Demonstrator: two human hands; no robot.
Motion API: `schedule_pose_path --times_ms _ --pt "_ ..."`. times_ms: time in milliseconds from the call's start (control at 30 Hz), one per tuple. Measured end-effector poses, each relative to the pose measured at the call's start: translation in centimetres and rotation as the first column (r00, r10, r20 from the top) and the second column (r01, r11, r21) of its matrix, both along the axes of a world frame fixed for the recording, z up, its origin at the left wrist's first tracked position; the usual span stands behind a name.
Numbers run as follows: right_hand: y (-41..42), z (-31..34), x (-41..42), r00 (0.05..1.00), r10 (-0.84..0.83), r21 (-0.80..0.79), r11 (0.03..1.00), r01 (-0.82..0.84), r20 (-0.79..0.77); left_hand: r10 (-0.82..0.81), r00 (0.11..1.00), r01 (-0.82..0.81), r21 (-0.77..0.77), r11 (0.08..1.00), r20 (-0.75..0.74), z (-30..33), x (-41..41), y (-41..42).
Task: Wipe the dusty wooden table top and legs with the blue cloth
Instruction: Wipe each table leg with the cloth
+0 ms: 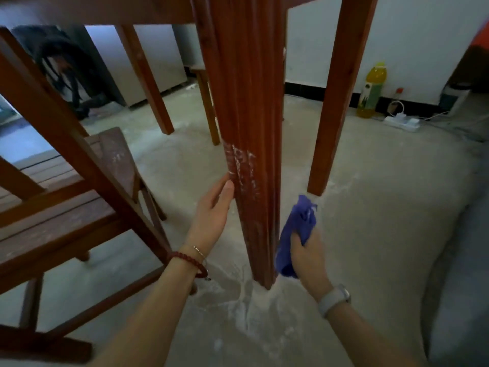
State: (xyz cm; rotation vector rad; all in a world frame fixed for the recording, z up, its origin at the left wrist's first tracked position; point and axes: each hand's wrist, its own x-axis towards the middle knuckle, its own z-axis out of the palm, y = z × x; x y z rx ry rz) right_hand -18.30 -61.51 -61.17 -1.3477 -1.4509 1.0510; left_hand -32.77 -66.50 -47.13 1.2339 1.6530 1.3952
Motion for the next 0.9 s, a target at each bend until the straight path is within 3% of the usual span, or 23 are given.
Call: schedule_pose_path --times_ms 67,167,300,400,467,533,600,667,733,800,900 --pt "0.3 5.4 -0.5 0.99 -0.034 0.125 0.991 0.052 -0.139 -0.016 0.999 0.018 -0.059 0.998 0.027 1.1 0.0 -0.3" --pt "-0.1 11.2 -1.9 0.966 0.04 0.342 0.938 0.052 -0.257 -0.053 0.997 0.059 -0.118 0.991 0.049 2.2 0.0 -0.6" --pt "-0.2 13.1 -3.6 0.974 0.091 0.585 0.81 0.049 -0.207 -0.039 0.997 0.045 -0.102 0.994 0.06 2.0 -0.4 -0.5" --pt "-1.2 7.1 -4.5 0.982 0.011 0.441 0.894 0.076 -0.191 -0.056 0.997 0.06 -0.098 0.993 0.044 1.3 -0.8 -0.3" --pt "-1.4 1.0 -4.4 0.982 -0.005 0.113 0.993 0.027 -0.188 -0.082 0.996 0.084 -0.087 0.993 0.03 0.7 -0.8 -0.2" --pt "-0.9 -4.5 -3.2 0.991 0.099 -0.256 0.959 -0.119 -0.088 -0.092 0.995 0.093 -0.061 0.994 0.026 0.3 -0.6 -0.4" --pt "-0.8 -7.6 -1.4 0.951 0.282 -0.397 0.894 -0.21 0.131 -0.086 0.995 0.088 -0.037 0.995 0.044 0.0 -0.2 -0.6" --pt "-1.2 -7.9 0.3 0.916 0.273 -0.36 0.919 -0.159 0.293 -0.063 0.996 0.065 -0.032 0.997 0.062 -0.2 0.2 -0.9" --pt "-1.3 -5.7 1.5 0.937 0.163 -0.25 0.965 -0.085 0.31 -0.023 0.997 0.026 -0.029 0.999 0.07 -0.7 0.5 -1.3" --pt "-0.9 -2.3 1.7 0.978 0.028 -0.098 0.995 -0.008 0.208 0.027 0.998 -0.025 -0.024 0.999 0.06 -1.9 0.5 -1.5" --pt "-0.6 1.3 0.1 0.987 -0.112 0.135 0.983 0.128 -0.119 0.004 0.999 -0.002 -0.039 0.999 0.042 -4.7 0.0 -0.9"
